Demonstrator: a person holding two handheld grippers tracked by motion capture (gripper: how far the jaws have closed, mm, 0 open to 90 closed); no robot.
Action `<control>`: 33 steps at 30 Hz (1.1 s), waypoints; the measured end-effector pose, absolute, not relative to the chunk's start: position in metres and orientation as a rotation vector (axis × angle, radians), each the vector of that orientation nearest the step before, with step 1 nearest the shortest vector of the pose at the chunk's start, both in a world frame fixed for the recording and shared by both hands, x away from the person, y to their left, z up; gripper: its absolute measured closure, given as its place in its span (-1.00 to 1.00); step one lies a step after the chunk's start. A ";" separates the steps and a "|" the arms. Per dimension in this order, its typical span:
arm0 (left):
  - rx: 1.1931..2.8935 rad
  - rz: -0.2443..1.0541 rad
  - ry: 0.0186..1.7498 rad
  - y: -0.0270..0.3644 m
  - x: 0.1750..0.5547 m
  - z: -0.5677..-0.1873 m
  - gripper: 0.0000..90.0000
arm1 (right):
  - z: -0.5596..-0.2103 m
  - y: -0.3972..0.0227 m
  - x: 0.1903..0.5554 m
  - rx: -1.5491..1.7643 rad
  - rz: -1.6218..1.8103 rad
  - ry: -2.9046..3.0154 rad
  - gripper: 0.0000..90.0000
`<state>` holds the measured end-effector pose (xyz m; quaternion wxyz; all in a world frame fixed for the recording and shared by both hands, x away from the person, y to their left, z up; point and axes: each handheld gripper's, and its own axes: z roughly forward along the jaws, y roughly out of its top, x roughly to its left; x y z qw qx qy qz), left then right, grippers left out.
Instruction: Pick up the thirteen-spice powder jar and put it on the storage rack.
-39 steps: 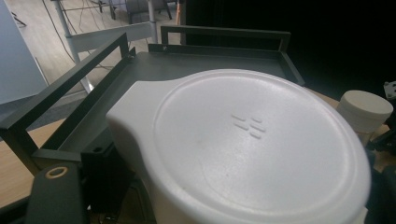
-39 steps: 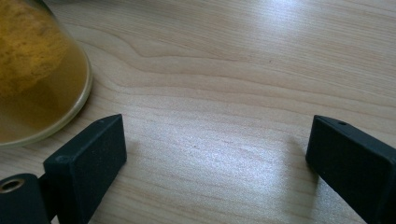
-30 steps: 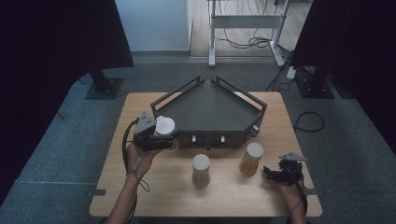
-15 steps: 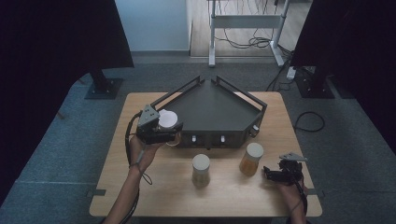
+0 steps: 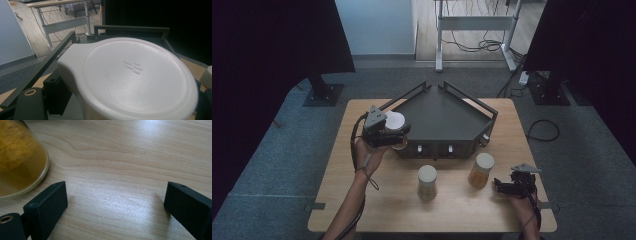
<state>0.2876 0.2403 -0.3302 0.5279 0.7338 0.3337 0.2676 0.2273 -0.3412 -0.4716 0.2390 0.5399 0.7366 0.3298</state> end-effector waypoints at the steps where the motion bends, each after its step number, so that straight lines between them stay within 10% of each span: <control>1: 1.753 0.639 0.797 0.240 0.289 -0.330 -0.57 | -0.472 -0.341 0.227 1.478 0.903 2.017 -0.90; 33: 1.734 0.684 0.873 0.219 0.332 -0.327 -0.57 | -0.472 -0.341 0.227 1.477 0.904 2.018 -0.91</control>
